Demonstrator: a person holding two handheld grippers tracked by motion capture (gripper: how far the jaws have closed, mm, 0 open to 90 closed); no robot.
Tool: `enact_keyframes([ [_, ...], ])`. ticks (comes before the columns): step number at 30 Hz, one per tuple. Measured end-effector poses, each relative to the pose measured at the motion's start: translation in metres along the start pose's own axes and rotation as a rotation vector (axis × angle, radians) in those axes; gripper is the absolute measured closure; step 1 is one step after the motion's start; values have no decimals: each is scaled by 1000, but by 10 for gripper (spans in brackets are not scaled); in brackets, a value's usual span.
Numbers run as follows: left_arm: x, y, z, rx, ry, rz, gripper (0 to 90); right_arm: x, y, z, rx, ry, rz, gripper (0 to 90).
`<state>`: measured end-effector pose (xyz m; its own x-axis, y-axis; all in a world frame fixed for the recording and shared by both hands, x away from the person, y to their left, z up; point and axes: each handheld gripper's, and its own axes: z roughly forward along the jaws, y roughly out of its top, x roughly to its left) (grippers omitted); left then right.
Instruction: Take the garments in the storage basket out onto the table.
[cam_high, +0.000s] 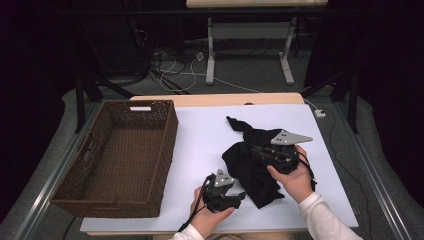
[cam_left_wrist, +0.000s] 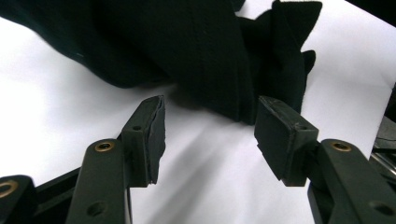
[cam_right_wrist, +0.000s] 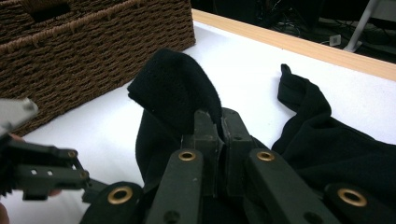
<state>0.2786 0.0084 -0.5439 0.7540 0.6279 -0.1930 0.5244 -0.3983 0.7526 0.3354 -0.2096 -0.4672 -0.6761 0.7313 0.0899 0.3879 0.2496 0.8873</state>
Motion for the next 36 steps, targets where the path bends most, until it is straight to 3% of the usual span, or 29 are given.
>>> enact_keyframes([
  [8,-8,-1,20,9,-34,-26,425,1,0,-2,-2,2,-2,870],
  [11,-8,-1,27,23,-22,-20,442,1,0,-2,-3,3,-1,870],
  [13,-6,0,30,27,-9,-20,502,1,0,-3,-2,4,-3,869],
  [18,4,0,28,7,-19,-33,819,-1,1,-7,-12,-5,5,870],
  [23,13,5,6,-17,8,-32,857,-9,1,-15,-30,-23,17,870],
  [29,27,19,-39,-84,112,-1,859,-20,4,-33,-62,-60,47,870],
  [36,40,51,-89,-141,231,45,858,-25,10,-52,-112,-82,62,870],
])
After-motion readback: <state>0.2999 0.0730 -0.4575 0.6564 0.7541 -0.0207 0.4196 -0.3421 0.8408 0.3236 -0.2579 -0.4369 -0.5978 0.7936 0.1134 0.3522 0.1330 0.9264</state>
